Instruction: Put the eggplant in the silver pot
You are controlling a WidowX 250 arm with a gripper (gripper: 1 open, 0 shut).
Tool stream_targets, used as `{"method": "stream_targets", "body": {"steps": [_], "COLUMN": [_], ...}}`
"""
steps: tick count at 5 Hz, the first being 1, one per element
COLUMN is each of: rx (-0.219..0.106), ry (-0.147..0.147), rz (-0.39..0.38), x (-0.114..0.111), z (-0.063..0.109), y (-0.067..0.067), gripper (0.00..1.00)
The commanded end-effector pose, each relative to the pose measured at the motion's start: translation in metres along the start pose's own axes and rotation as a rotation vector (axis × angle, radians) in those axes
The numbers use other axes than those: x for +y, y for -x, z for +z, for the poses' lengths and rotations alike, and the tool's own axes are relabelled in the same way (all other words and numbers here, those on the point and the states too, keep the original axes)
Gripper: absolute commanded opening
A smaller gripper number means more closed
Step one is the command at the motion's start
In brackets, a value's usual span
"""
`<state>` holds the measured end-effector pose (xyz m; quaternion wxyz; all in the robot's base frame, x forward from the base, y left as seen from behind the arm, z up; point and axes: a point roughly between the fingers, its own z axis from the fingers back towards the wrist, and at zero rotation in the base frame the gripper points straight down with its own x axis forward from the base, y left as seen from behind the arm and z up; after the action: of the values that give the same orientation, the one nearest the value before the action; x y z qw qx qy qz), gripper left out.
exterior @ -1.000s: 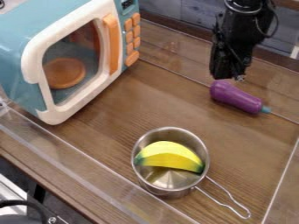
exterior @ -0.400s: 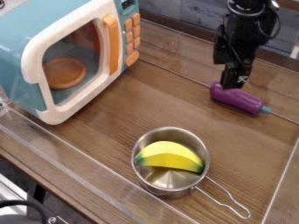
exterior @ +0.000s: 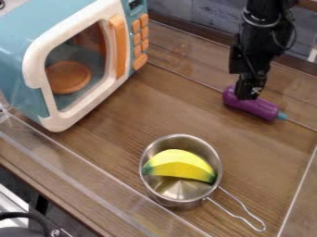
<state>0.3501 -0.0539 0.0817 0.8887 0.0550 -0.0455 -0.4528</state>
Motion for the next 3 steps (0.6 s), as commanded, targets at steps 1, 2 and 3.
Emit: {"method": "stream_targets", "body": {"steps": [1, 2, 3], "rx": [-0.037, -0.047, -0.054], "ry": [-0.025, -0.025, -0.025], "rz": [-0.012, -0.018, -0.019], "x": [0.003, 0.003, 0.003], "z": [0.006, -0.001, -0.007], "y": [-0.006, -0.01, -0.013], "gripper": [1.0, 1.0, 1.0]}}
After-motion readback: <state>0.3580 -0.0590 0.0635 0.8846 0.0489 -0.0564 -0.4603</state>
